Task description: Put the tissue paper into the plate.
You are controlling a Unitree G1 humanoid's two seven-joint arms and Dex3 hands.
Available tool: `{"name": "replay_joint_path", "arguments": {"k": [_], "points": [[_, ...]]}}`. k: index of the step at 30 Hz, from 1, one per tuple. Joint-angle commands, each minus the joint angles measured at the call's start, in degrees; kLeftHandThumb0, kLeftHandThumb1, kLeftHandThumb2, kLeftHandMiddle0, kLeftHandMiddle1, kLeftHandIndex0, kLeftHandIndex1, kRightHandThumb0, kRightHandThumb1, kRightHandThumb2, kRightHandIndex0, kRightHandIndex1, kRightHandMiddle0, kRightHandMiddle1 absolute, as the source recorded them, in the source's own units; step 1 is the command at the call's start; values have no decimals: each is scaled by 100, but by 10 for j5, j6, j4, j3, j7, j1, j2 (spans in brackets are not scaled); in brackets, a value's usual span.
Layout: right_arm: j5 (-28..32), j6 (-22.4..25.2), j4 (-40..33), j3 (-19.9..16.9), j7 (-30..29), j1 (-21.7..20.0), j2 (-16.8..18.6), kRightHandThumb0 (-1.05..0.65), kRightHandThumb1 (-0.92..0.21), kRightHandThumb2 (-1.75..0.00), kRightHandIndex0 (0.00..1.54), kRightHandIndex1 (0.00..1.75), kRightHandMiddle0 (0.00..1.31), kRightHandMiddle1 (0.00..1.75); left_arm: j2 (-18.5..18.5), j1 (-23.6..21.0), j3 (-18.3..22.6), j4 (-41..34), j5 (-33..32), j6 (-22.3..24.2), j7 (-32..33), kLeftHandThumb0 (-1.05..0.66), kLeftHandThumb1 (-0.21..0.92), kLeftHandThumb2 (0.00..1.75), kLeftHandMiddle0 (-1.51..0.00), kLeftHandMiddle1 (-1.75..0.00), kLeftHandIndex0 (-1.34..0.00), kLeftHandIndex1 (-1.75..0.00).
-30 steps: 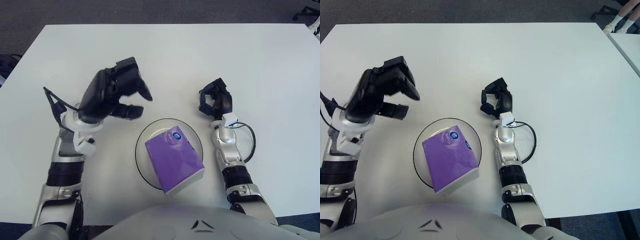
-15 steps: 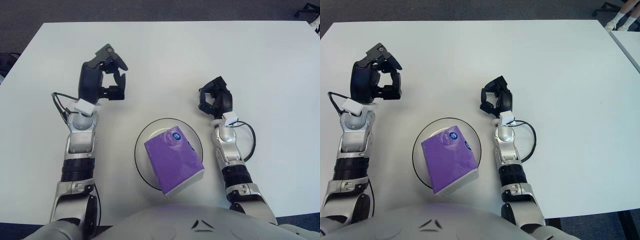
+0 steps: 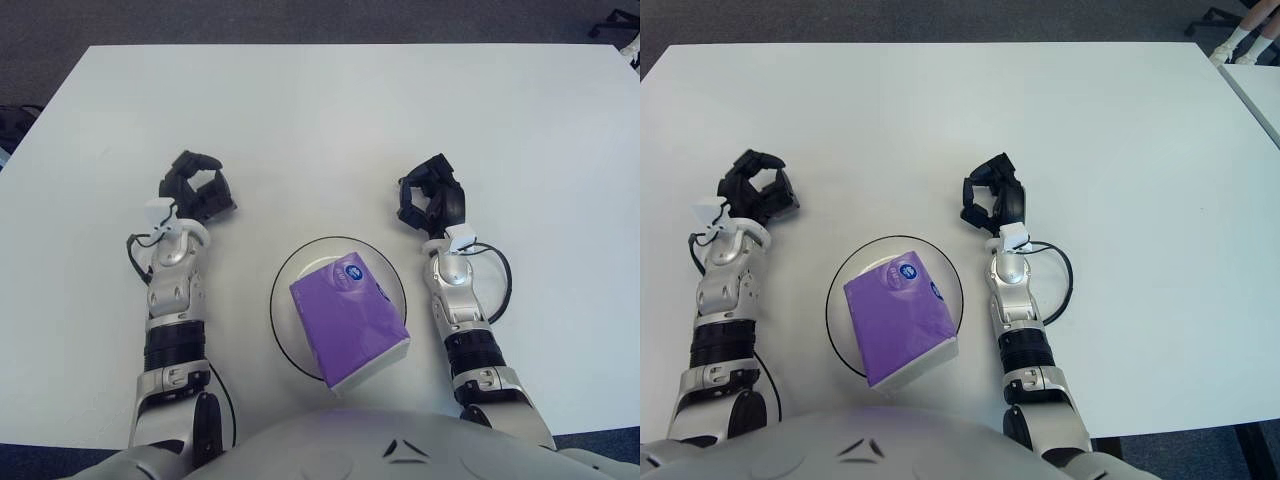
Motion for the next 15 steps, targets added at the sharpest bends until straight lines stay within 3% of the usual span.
{"name": "replay_joint_path", "arguments": {"k": [1, 15], "points": [[0, 36, 61, -3, 0, 67, 1, -41, -54, -105, 61, 140, 44, 175, 1, 11, 1, 4, -8, 4, -6, -49, 28, 137, -125, -175, -64, -175], [3, 42, 53, -3, 6, 70, 0, -41, -53, -105, 60, 139, 44, 175, -27, 31, -17, 6, -4, 6, 9, -48, 31, 134, -124, -175, -62, -175]]}}
